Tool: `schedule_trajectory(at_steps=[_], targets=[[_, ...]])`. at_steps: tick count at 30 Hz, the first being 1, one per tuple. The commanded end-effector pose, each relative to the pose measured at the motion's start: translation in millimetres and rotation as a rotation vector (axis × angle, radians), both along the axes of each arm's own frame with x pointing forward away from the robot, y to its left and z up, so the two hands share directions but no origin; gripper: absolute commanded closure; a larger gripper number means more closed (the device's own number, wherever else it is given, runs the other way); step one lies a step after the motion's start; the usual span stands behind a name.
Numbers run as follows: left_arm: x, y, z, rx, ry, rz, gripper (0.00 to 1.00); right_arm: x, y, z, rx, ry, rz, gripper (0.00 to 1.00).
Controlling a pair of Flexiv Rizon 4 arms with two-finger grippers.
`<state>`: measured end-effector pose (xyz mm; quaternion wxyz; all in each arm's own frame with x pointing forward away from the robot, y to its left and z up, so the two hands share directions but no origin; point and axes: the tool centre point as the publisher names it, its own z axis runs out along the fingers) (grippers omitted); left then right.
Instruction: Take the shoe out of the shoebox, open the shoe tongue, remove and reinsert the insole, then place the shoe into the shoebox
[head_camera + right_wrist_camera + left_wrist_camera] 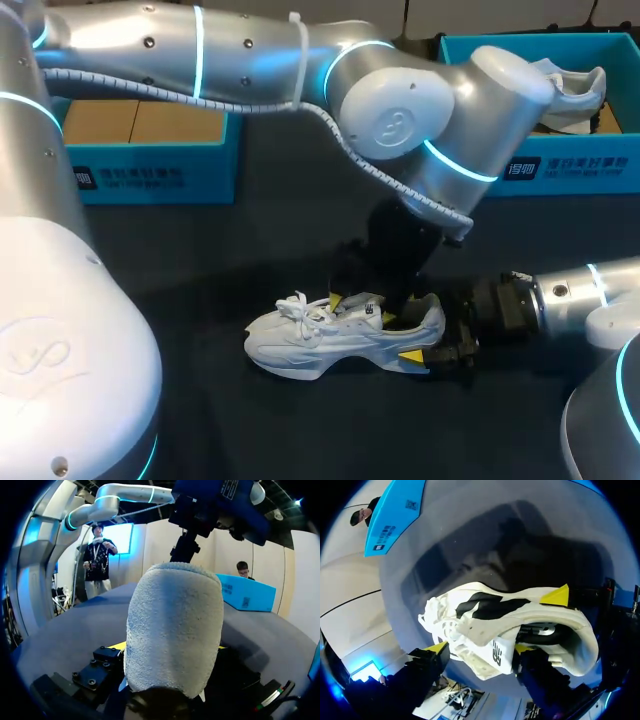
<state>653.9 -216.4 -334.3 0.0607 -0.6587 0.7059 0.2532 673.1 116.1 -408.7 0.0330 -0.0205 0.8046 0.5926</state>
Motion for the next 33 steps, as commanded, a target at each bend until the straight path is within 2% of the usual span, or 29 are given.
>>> schedule_trajectory(at_steps=[1,3,8,13,15,19,21,26,33], targets=[[-1.1,7.6,7.6,-0.016,0.002,-0.002,0.39,-2.3,1.6,-0.5,-0.005,0.001,0.000,1.00],[-1.8,9.2,9.7,-0.026,-0.001,-0.005,0.50,-2.3,1.6,-0.5,-0.005,0.001,0.000,1.00],[-2.5,12.2,12.9,-0.050,-0.013,0.001,0.58,-2.3,1.6,-0.5,-0.005,0.001,0.000,1.00],[-4.3,14.7,17.8,-0.093,-0.028,-0.008,0.60,-2.3,1.6,-0.5,-0.005,0.001,0.000,1.00],[-4.4,14.9,18.8,-0.108,-0.036,-0.006,0.71,-2.3,1.6,-0.5,-0.005,0.001,0.000,1.00],[-4.0,16.0,21.3,-0.148,-0.034,-0.006,0.85,-2.3,1.6,-0.5,-0.005,0.001,0.000,1.00],[-4.8,19.5,23.6,-0.172,-0.037,-0.001,1.00,-2.3,1.6,-0.5,-0.005,0.001,0.000,1.00],[-2.4,29.0,31.8,-0.286,-0.005,0.031,1.00,-2.3,1.6,-0.5,-0.005,0.001,0.000,1.00],[-4.2,53.2,42.3,-0.523,-0.094,0.072,1.00,-2.3,1.6,-0.5,-0.005,0.001,0.000,1.00]])
